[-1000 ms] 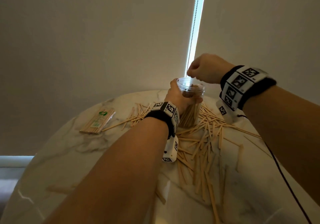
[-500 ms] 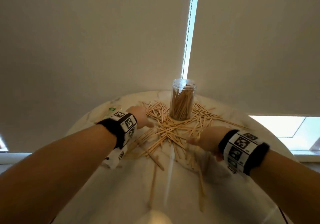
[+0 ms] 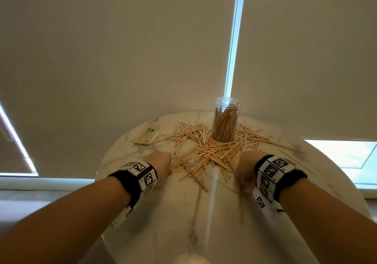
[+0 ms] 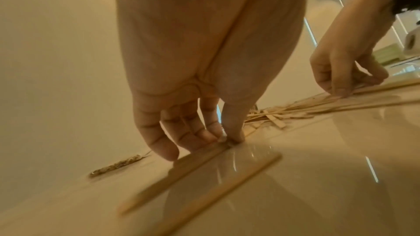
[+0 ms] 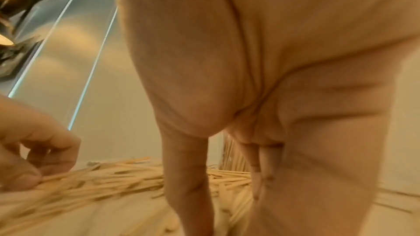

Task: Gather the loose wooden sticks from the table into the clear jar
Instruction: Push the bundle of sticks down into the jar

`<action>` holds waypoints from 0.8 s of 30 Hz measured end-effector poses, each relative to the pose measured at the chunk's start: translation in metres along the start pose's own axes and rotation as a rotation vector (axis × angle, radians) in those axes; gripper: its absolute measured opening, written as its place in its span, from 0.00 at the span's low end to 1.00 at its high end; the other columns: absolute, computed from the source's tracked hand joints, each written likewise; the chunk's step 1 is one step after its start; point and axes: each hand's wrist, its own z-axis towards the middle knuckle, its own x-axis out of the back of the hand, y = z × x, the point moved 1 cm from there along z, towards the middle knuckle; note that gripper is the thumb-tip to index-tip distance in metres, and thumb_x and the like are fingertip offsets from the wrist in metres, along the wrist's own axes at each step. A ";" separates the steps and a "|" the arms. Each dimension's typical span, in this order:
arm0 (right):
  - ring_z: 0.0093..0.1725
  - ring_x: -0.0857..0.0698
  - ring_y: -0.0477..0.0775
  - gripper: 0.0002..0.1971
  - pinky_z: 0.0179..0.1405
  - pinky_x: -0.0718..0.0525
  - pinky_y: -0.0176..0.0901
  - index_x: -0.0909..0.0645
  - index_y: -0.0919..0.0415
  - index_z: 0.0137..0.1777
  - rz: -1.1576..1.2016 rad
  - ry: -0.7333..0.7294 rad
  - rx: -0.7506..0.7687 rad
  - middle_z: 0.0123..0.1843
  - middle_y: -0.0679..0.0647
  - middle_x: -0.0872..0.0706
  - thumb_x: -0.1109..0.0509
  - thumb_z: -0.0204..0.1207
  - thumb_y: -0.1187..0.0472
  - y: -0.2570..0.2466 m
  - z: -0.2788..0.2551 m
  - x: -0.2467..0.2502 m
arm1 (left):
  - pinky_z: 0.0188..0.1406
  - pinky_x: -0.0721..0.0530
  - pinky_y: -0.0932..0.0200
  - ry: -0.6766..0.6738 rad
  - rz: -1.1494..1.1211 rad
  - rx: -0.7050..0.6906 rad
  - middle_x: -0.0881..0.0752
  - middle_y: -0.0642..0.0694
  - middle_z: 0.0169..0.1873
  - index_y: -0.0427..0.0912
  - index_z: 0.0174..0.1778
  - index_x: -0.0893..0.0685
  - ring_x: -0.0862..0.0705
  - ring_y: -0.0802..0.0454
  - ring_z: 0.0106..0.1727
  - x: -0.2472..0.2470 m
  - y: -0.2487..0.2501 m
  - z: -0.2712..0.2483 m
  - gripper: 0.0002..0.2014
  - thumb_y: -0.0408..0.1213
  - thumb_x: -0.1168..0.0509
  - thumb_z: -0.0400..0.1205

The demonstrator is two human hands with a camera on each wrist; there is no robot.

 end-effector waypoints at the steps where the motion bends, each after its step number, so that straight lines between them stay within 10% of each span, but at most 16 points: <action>1: 0.48 0.17 0.53 0.15 0.52 0.17 0.43 0.13 0.65 0.61 -0.063 0.023 -0.001 0.50 0.55 0.14 0.27 0.80 0.56 0.003 -0.002 0.001 | 0.58 0.17 0.51 0.005 -0.008 0.003 0.16 0.42 0.58 0.43 0.62 0.22 0.17 0.44 0.57 -0.001 0.001 0.001 0.14 0.47 0.35 0.86; 9: 0.50 0.16 0.54 0.24 0.59 0.15 0.45 0.20 0.61 0.44 0.019 0.145 -0.041 0.52 0.55 0.13 0.32 0.79 0.37 0.012 0.013 -0.009 | 0.66 0.21 0.43 -0.002 -0.133 0.121 0.27 0.36 0.72 0.39 0.78 0.32 0.24 0.38 0.69 0.002 0.047 0.020 0.53 0.80 0.41 0.69; 15: 0.60 0.12 0.59 0.18 0.62 0.13 0.49 0.17 0.67 0.63 0.086 0.082 0.018 0.62 0.60 0.12 0.25 0.79 0.55 0.009 0.017 -0.004 | 0.64 0.20 0.50 0.016 -0.049 -0.028 0.18 0.39 0.66 0.37 0.68 0.23 0.19 0.40 0.66 0.013 0.078 0.018 0.17 0.42 0.38 0.88; 24: 0.52 0.19 0.55 0.15 0.55 0.17 0.44 0.17 0.64 0.64 -0.179 0.134 0.033 0.53 0.56 0.18 0.33 0.82 0.58 0.002 0.010 -0.011 | 0.60 0.19 0.56 -0.031 -0.132 0.020 0.17 0.38 0.66 0.34 0.72 0.23 0.17 0.42 0.66 0.011 0.078 0.012 0.17 0.37 0.40 0.89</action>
